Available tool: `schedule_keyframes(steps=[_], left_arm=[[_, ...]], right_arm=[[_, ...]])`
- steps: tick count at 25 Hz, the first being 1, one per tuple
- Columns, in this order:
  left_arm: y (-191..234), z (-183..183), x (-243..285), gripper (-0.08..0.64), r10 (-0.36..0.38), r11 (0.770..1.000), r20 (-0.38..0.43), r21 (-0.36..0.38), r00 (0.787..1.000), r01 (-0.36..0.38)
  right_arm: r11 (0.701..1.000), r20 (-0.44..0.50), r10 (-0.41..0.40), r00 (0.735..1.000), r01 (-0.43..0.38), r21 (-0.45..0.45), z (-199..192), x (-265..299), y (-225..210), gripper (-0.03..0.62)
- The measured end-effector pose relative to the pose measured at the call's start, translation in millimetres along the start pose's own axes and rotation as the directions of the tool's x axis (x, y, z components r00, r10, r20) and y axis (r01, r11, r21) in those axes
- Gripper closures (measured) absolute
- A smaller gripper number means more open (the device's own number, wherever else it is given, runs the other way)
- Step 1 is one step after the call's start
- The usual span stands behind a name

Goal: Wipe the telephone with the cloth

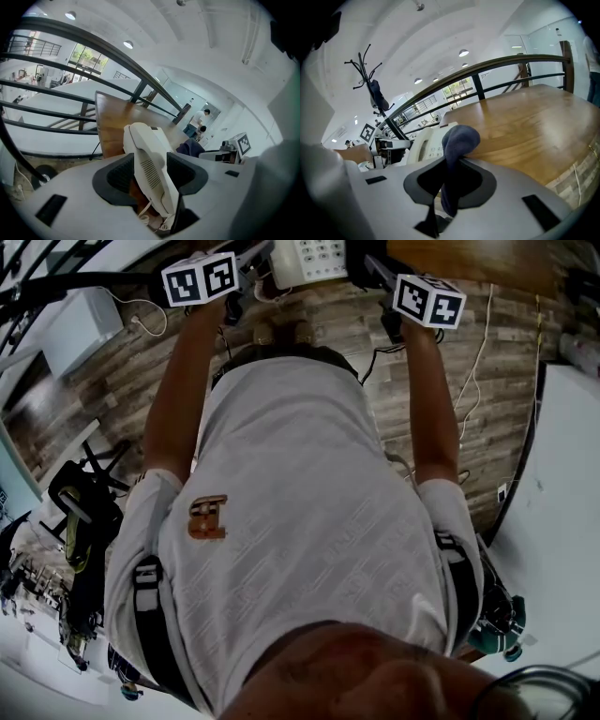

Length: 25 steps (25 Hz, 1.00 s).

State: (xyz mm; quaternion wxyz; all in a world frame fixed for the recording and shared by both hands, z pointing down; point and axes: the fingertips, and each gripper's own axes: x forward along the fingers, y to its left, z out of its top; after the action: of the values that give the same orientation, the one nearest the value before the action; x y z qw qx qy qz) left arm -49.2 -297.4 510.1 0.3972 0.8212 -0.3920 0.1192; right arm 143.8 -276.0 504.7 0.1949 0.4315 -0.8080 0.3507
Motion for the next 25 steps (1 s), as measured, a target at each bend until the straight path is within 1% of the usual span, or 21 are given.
schedule_keyframes(steps=[3, 6, 9, 12, 15, 18, 21, 25], left_arm=[[-7.4, 8.4, -7.9, 0.324, -0.001, 0.999, 0.02, 0.043, 1.0, 0.0], [-19.8, 24.7, -18.9, 0.324, -0.002, 0.993, 0.06, 0.116, 0.998, -0.005], [-37.4, 43.9, -31.4, 0.325, -0.023, 0.983, 0.117, 0.182, 0.993, 0.001], [-55.4, 60.7, -42.7, 0.34, -0.055, 0.966, 0.178, 0.257, 0.983, 0.008], [-72.6, 76.4, -55.1, 0.367, -0.093, 0.949, 0.241, 0.314, 0.966, 0.013], [-85.5, 90.0, -68.1, 0.409, -0.12, 0.941, 0.306, 0.34, 0.944, 0.01], [-93.4, 102.4, -80.0, 0.455, -0.13, 0.931, 0.364, 0.364, 0.922, -0.012], [-107.9, 114.5, -96.8, 0.493, -0.154, 0.914, 0.434, 0.404, 0.888, -0.039]], right_arm=[[0.999, 0.054, 0.044, 0.998, -0.042, -0.025, 21.2, -8.4, 17.4, 0.52], [0.994, 0.118, 0.102, 0.988, -0.095, -0.062, 46.5, -17.7, 40.5, 0.52], [0.982, 0.192, 0.178, 0.965, -0.161, -0.101, 72.6, -28.1, 68.6, 0.52], [0.964, 0.256, 0.255, 0.932, -0.224, -0.147, 94.7, -36.5, 96.2, 0.52], [0.945, 0.305, 0.314, 0.899, -0.264, -0.195, 112.6, -44.7, 118.9, 0.52], [0.927, 0.341, 0.359, 0.869, -0.288, -0.241, 125.4, -53.1, 136.1, 0.52], [0.909, 0.365, 0.399, 0.841, -0.308, -0.282, 133.7, -60.0, 150.7, 0.52], [0.882, 0.39, 0.448, 0.804, -0.326, -0.34, 137.7, -70.9, 166.9, 0.52]])
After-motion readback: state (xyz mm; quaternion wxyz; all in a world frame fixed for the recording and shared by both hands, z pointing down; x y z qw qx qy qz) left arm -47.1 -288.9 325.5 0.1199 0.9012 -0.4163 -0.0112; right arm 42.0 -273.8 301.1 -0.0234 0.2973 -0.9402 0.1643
